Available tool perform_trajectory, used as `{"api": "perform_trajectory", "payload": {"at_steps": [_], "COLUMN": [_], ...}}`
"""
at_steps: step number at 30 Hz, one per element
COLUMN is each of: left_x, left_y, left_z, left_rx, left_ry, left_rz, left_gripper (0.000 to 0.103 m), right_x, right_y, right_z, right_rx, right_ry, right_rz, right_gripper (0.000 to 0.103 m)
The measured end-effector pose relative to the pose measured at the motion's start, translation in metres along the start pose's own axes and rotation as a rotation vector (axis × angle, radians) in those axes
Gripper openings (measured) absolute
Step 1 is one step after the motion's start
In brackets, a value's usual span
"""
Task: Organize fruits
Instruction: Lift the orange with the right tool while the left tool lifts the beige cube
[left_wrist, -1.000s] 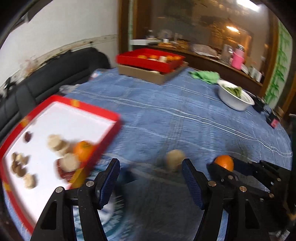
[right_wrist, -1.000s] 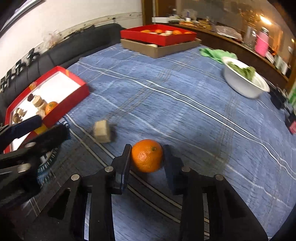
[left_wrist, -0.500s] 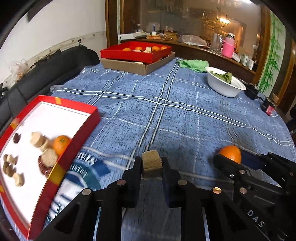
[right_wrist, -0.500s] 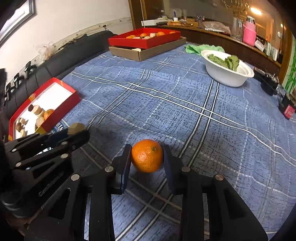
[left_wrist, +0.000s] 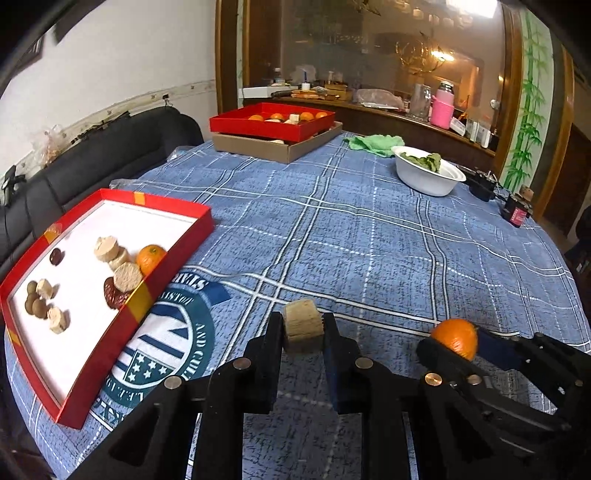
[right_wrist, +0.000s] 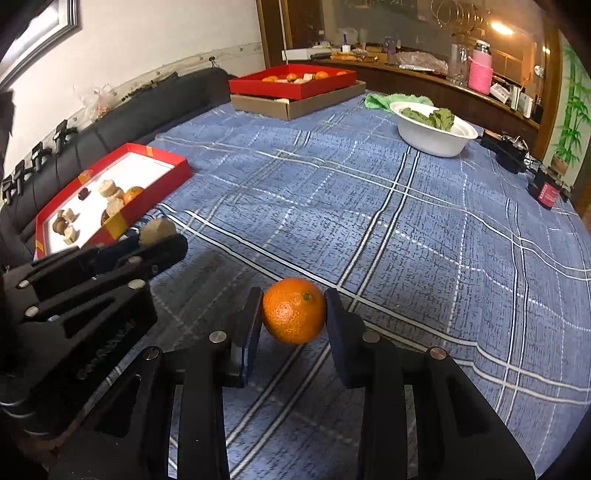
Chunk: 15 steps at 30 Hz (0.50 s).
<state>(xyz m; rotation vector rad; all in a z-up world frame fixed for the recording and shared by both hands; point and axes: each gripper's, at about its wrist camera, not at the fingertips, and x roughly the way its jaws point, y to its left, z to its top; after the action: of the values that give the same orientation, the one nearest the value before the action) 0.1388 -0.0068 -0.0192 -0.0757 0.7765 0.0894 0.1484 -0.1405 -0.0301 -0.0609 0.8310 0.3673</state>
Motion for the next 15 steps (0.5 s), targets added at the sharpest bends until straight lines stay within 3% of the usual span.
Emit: {"api": "perform_trajectory", "payload": {"at_steps": [5, 15], "left_x": [0.000, -0.007], "left_y": [0.005, 0.005], "left_z": [-0.001, -0.002], "left_rx": [-0.028, -0.028], "left_ry": [-0.007, -0.040], "left_rz": [0.008, 0.042], "left_gripper": [0.020, 0.020], "right_x": [-0.006, -0.005], "right_y": [0.010, 0.013], "right_z": [0.000, -0.004], "right_rx": [0.003, -0.005], "right_ry": [-0.058, -0.071], "right_rz": [0.003, 0.009], "right_gripper": [0.032, 0.032]}}
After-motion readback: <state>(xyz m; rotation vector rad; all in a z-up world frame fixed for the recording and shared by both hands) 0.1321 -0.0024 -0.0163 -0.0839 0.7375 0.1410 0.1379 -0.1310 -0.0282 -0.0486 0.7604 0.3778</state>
